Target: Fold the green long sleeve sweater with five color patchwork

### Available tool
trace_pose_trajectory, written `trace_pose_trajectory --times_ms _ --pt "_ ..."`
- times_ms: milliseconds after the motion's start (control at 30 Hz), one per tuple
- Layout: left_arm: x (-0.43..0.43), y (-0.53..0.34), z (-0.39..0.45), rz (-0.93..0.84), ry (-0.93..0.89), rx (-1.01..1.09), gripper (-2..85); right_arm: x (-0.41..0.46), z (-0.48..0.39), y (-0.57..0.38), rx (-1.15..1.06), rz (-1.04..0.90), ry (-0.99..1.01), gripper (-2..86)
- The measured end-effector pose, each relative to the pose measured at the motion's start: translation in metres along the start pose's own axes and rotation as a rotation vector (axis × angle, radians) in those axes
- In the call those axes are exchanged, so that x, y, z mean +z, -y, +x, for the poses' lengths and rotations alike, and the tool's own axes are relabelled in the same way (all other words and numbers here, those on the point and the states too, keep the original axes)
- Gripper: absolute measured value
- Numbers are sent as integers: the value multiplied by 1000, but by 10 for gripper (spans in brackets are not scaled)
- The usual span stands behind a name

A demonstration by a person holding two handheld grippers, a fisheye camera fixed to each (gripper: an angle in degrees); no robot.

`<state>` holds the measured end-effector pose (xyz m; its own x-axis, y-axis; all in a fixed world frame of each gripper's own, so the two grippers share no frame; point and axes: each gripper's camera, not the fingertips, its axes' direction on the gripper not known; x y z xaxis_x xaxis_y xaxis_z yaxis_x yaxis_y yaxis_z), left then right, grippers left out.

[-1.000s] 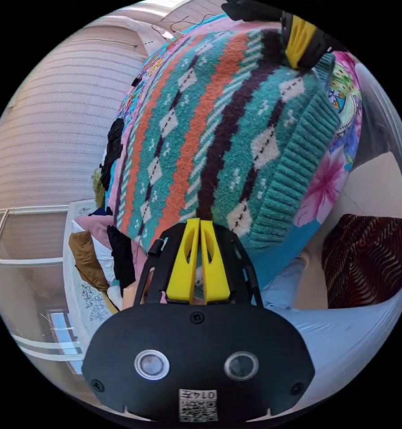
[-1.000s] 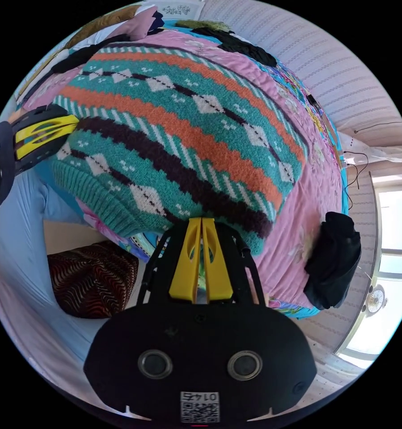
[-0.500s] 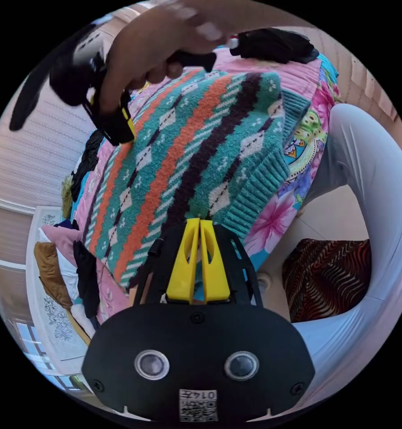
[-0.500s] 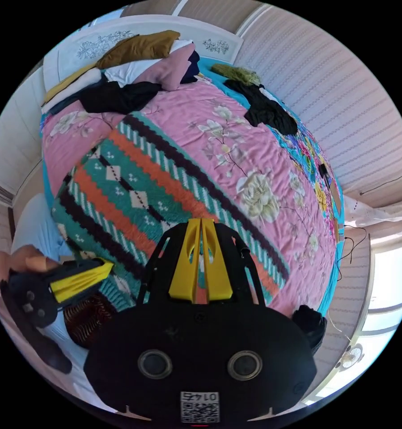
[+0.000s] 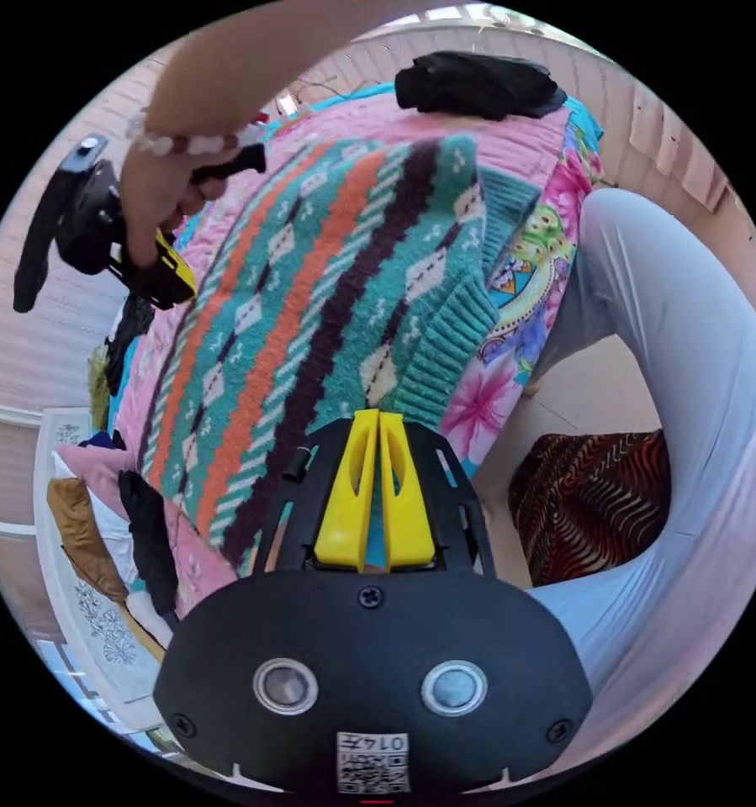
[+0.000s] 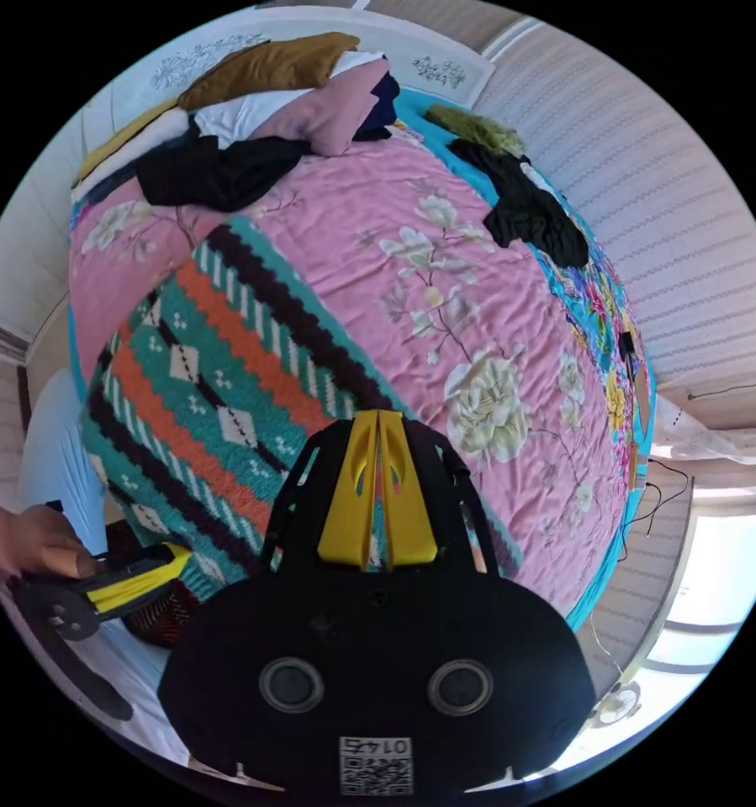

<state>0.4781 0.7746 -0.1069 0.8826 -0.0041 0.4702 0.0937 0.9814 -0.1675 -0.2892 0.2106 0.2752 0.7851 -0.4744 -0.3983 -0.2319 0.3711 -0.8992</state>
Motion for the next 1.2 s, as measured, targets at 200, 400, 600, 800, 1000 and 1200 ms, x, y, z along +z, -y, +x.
trace_pose_trajectory --times_ms 200,400,600,800,1000,1200 --pt "0 2 -5 -15 -27 -1 -9 58 23 -16 140 -25 49 -7" --pt "-38 -22 -39 194 -201 -209 -5 46 73 -95 297 150 236 -9" --pt "-78 -3 -16 440 -84 -151 91 34 110 -294 681 307 176 0" --pt "-89 36 16 493 -195 -73 180 89 116 -421 902 181 396 109" --pt "-74 65 23 366 -285 -88 208 148 135 -460 942 151 752 43" --pt "-81 86 19 316 -194 -185 124 122 162 -483 817 478 927 28"
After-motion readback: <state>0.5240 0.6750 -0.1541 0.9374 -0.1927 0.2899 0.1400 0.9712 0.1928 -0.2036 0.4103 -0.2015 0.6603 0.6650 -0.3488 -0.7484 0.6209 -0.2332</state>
